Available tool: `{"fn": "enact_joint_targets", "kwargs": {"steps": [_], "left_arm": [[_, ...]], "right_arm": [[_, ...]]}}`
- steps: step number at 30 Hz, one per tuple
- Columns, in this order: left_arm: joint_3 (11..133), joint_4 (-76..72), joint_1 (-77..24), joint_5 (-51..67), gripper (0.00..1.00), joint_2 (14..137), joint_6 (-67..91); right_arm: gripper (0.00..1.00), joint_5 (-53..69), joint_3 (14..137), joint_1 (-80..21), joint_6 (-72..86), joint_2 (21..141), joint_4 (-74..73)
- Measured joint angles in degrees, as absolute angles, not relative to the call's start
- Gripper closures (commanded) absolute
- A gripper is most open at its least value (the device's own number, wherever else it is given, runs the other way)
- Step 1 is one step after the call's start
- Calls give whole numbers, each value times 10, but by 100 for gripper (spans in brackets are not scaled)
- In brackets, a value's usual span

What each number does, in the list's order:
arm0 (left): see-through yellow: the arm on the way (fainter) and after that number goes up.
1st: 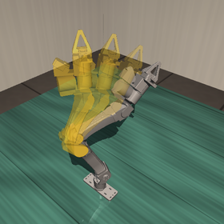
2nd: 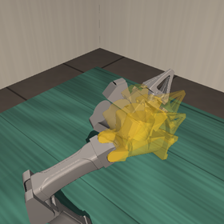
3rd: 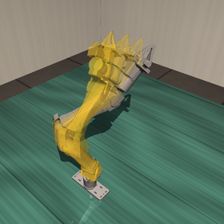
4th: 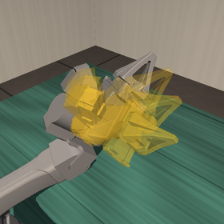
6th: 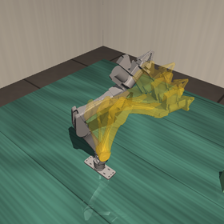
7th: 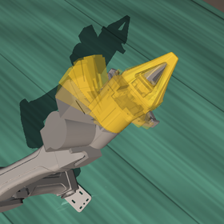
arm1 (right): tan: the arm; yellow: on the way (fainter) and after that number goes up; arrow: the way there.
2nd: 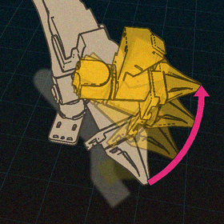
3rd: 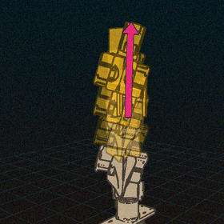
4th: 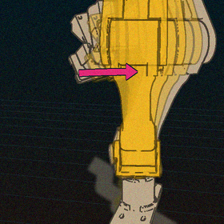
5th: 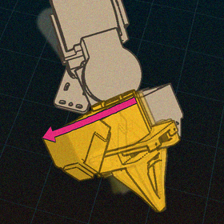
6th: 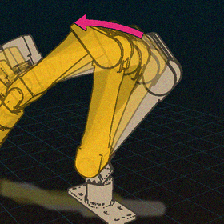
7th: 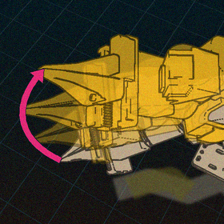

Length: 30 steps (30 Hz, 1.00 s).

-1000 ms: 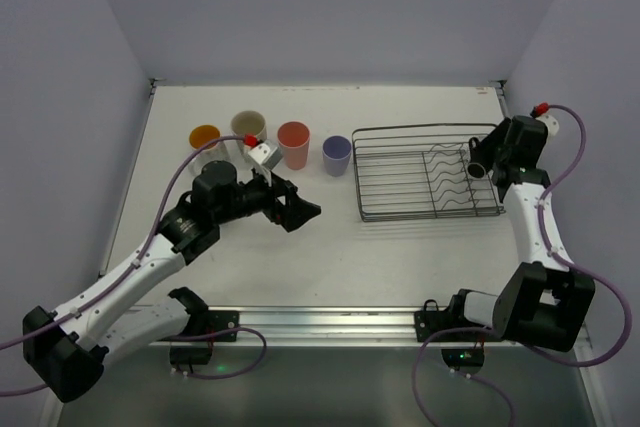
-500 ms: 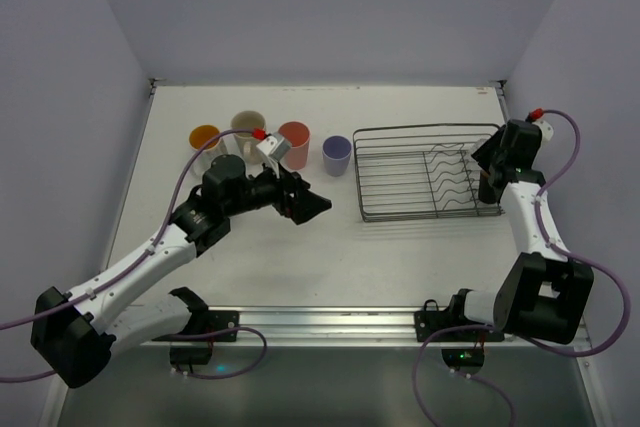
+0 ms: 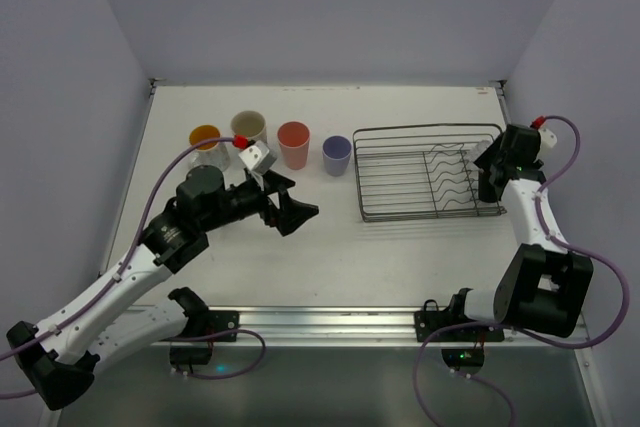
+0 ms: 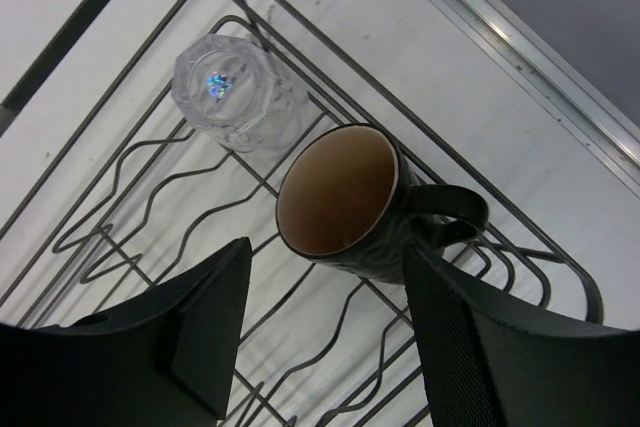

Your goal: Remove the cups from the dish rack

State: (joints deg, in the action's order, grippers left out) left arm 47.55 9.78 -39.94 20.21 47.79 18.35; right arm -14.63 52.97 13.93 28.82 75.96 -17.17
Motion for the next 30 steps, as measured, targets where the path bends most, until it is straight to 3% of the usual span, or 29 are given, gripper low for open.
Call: {"fn": "enact_joint_targets", "kwargs": {"steps": [2, 5, 12, 30], "left_arm": [[474, 106, -417, 187, 0, 472, 170], [469, 123, -442, 160, 0, 465, 152], [462, 143, -483, 113, 0, 448, 132], [460, 156, -504, 67, 0, 440, 121]], "right_arm": [[24, -165, 530, 141, 285, 759, -178], [20, -189, 530, 144, 281, 759, -195], [34, -227, 530, 147, 274, 759, -211], [38, -75, 562, 152, 265, 823, -143]]}}
